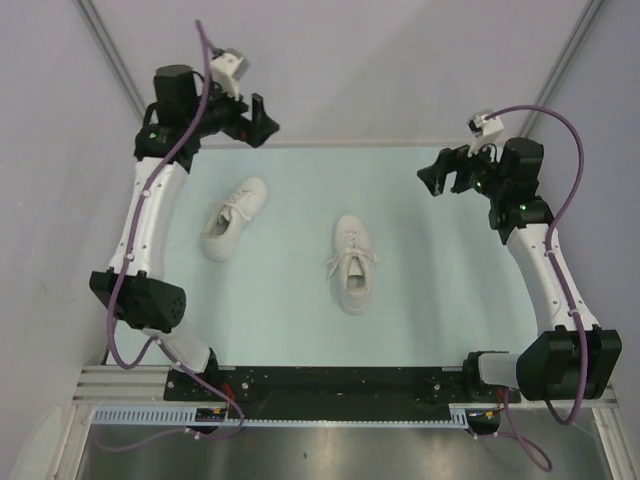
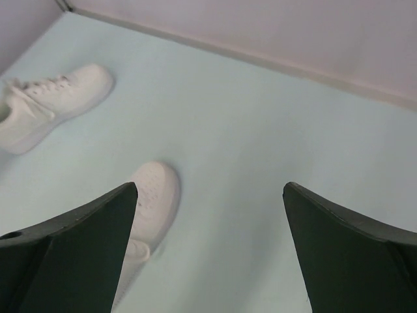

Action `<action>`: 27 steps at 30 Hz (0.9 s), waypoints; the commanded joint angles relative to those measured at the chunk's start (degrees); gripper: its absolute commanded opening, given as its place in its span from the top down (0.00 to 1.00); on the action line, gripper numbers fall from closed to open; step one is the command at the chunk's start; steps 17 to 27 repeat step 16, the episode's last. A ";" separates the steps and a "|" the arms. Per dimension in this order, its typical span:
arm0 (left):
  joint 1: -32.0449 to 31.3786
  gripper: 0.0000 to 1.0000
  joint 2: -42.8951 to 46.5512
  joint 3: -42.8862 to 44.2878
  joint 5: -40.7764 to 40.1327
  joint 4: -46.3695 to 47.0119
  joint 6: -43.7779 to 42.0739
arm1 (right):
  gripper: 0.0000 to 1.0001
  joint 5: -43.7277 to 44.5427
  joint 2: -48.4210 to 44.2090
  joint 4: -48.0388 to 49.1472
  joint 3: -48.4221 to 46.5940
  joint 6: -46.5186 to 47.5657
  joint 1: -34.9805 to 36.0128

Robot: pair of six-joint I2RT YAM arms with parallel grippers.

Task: Tie the shoes

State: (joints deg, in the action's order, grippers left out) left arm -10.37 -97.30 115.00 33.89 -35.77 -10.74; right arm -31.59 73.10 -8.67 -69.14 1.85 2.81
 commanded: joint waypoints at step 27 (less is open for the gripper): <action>5.18 0.00 15.91 -40.04 -22.81 2.46 8.98 | 0.00 3.21 -3.49 -12.97 12.29 3.95 -7.99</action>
